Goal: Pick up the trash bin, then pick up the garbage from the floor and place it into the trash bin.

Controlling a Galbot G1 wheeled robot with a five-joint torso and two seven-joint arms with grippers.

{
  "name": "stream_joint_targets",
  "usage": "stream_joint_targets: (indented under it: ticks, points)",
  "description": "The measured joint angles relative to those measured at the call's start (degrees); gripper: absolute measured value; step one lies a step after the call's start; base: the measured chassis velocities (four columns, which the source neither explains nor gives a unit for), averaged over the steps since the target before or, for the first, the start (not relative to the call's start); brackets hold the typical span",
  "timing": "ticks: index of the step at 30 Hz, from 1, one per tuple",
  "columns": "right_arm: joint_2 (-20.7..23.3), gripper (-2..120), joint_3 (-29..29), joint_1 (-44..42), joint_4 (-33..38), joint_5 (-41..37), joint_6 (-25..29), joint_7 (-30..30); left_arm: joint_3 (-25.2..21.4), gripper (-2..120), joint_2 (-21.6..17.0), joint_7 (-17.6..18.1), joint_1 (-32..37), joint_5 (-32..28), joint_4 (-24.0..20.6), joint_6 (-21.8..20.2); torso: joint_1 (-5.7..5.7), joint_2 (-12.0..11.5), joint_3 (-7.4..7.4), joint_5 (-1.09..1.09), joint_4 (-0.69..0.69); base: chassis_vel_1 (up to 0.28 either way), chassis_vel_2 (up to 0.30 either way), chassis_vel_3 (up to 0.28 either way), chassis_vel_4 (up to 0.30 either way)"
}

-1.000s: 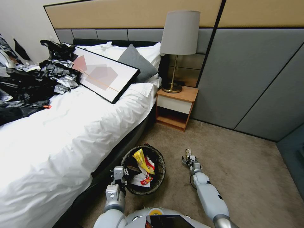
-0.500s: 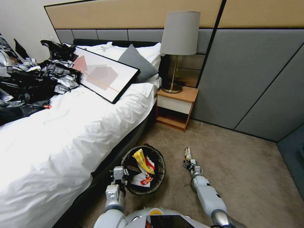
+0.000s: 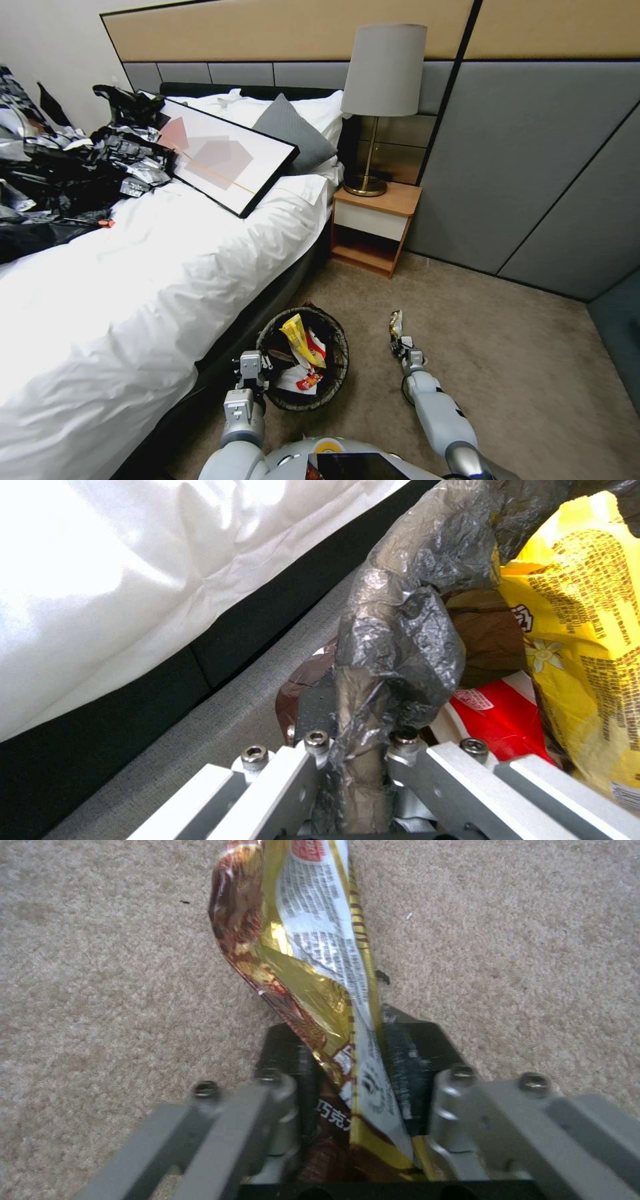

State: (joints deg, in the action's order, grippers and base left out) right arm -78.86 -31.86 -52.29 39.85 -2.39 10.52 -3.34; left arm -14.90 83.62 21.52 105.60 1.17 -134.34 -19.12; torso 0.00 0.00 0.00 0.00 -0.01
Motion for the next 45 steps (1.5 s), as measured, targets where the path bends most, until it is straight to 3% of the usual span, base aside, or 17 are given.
stream_joint_targets:
  ticks: [4,6,35,39,42,43,45]
  points:
    - [0.01,12,0.00,0.01,-0.10,0.02,0.14,0.05,-0.03,0,-0.02,0.00,0.00,0.00,0.00,0.02,0.00,0.00,0.00,-0.01,0.01,0.000,0.000,0.000,0.000]
    - [0.06,0,-0.01,-0.07,-0.08,0.07,0.30,0.12,0.05,0,-0.02,0.00,-0.02,0.00,0.02,0.04,0.00,0.00,0.00,0.01,-0.01,0.000,0.000,0.000,0.000]
    - [0.17,0,0.09,-0.73,1.41,0.22,2.49,1.00,0.34,0,-0.14,-0.01,-0.16,0.09,0.14,0.10,0.00,-0.01,0.00,-0.04,-0.02,0.000,0.000,0.000,0.000]
    - [0.41,0,0.37,-3.24,8.40,0.20,3.05,0.96,0.29,0,-0.14,-0.01,-0.17,0.09,0.03,0.09,0.00,-0.01,0.00,0.00,-0.02,0.000,0.000,0.000,0.000]
    - [0.90,0,0.61,-7.79,21.74,-0.02,3.31,0.41,0.17,0,-0.12,-0.01,-0.18,0.09,0.00,0.07,0.00,-0.01,0.00,0.00,0.00,0.000,0.000,0.000,0.000]
    - [0.90,0,0.61,-7.79,21.74,-0.02,3.31,0.41,0.17,0,-0.12,-0.01,-0.18,0.09,0.00,0.07,0.00,-0.01,0.00,0.00,0.00,0.000,0.000,0.000,0.000]
    - [1.14,0,0.90,-11.98,34.09,-0.63,3.63,0.04,0.22,0,-0.10,-0.01,-0.21,0.09,0.02,0.06,0.00,-0.01,-0.01,-0.04,0.02,0.000,0.000,0.000,0.000]
